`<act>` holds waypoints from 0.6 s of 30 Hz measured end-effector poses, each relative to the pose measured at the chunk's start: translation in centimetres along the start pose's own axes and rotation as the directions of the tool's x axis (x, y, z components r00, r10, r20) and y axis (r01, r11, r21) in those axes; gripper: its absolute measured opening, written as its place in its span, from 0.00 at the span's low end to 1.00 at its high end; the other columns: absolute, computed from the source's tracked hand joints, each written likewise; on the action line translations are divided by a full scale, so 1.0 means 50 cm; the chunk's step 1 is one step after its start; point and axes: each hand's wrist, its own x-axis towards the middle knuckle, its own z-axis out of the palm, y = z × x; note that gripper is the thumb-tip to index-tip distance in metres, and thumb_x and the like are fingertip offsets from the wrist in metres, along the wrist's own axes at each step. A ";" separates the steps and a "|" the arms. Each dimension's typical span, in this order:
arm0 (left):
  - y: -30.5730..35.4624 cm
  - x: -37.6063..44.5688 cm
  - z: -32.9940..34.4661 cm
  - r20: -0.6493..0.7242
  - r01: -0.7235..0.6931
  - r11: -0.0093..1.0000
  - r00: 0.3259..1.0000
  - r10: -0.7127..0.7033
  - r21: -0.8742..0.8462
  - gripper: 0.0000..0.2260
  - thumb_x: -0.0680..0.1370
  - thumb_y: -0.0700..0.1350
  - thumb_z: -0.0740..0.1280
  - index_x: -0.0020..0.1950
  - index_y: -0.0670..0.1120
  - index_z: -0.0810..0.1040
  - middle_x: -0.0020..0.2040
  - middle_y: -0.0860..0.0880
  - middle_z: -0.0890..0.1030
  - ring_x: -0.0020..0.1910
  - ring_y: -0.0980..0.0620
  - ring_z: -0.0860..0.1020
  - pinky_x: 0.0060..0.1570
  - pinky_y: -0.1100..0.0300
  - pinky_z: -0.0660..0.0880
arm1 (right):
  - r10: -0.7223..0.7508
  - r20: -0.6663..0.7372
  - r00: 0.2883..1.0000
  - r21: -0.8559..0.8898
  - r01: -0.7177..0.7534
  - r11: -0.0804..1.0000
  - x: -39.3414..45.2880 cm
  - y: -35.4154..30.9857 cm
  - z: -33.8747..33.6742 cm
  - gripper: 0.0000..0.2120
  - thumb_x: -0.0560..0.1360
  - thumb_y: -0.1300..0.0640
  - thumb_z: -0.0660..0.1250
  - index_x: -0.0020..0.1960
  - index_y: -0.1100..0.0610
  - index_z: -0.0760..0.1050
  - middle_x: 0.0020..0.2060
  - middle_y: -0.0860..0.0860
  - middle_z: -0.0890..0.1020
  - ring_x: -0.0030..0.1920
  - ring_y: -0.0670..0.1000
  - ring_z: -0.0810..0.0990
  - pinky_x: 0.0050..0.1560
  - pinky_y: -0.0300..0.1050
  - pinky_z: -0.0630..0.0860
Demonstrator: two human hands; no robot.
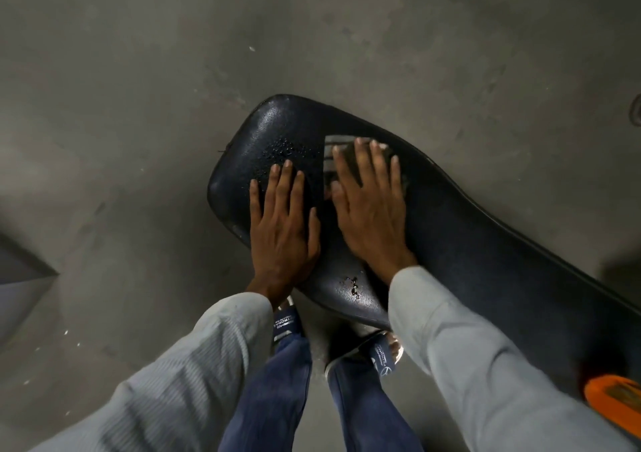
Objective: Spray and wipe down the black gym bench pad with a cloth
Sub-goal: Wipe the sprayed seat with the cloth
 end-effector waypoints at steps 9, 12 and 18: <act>0.005 0.001 -0.006 0.020 0.021 1.000 1.000 -0.021 0.006 0.29 0.84 0.51 0.61 0.84 0.41 0.66 0.86 0.40 0.62 0.87 0.42 0.58 0.85 0.36 0.51 | 0.394 -0.011 0.919 0.006 -0.394 0.919 -0.091 0.010 -0.015 0.28 0.88 0.46 0.49 0.88 0.50 0.54 0.87 0.59 0.55 0.87 0.62 0.51 0.86 0.68 0.50; 0.004 -0.001 -0.003 0.027 0.018 1.000 0.999 -0.019 0.010 0.29 0.84 0.51 0.61 0.84 0.41 0.65 0.86 0.40 0.61 0.87 0.42 0.57 0.84 0.35 0.52 | 0.213 0.021 0.977 0.007 -0.214 0.977 -0.068 -0.038 -0.008 0.29 0.88 0.45 0.49 0.88 0.50 0.55 0.87 0.59 0.56 0.87 0.64 0.52 0.86 0.66 0.49; 0.006 0.000 -0.006 0.029 0.028 1.000 0.999 -0.028 -0.002 0.29 0.83 0.50 0.62 0.83 0.40 0.66 0.86 0.40 0.62 0.87 0.42 0.58 0.84 0.35 0.53 | -0.096 -0.007 0.995 0.050 0.096 0.994 0.136 -0.001 -0.010 0.27 0.89 0.45 0.50 0.85 0.51 0.63 0.85 0.60 0.64 0.85 0.64 0.60 0.85 0.65 0.53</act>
